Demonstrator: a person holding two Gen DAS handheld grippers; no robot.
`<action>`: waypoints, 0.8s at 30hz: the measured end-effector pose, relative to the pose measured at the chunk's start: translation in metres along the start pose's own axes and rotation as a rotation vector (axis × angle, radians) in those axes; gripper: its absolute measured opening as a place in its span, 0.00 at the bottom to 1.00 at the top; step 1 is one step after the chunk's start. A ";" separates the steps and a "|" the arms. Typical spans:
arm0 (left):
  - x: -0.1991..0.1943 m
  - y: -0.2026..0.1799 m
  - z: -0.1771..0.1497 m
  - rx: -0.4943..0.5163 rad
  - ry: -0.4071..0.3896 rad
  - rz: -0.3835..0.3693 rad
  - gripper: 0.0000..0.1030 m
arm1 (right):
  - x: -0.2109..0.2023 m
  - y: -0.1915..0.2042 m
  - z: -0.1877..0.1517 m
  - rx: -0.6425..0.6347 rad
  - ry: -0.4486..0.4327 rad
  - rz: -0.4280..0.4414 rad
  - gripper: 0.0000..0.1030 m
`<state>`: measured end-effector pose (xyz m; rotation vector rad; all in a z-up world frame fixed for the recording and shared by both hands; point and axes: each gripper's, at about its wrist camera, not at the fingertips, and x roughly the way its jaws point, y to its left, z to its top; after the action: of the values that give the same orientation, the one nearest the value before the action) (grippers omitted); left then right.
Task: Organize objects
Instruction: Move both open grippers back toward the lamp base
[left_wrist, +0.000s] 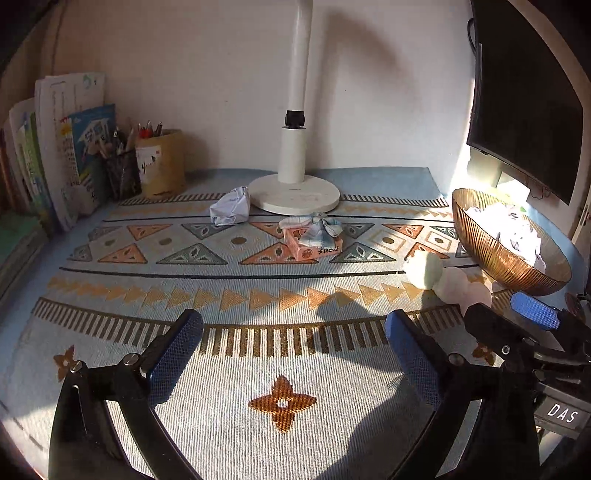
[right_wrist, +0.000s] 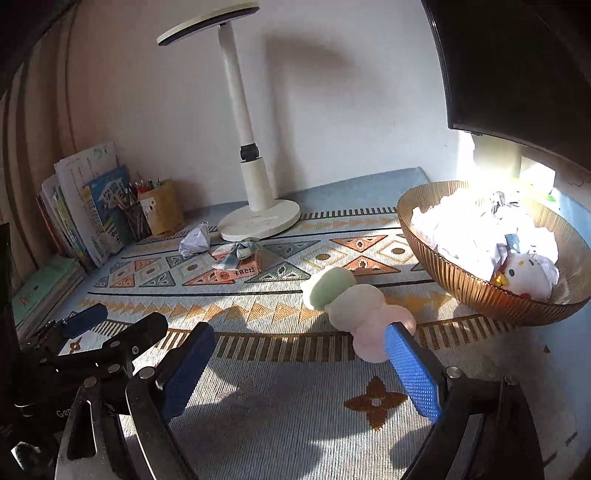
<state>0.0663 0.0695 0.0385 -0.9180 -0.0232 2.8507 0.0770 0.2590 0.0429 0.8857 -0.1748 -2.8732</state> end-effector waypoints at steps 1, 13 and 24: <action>0.000 0.002 0.000 -0.003 -0.001 -0.003 0.96 | 0.003 -0.002 0.000 0.009 0.017 0.008 0.94; 0.001 0.004 -0.003 -0.023 0.018 -0.028 0.97 | 0.011 -0.010 0.000 0.056 0.059 0.029 0.96; 0.002 0.005 -0.004 -0.028 0.027 -0.018 0.97 | 0.013 -0.011 0.000 0.059 0.073 0.032 0.96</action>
<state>0.0659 0.0648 0.0340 -0.9567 -0.0676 2.8283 0.0652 0.2680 0.0335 0.9872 -0.2652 -2.8143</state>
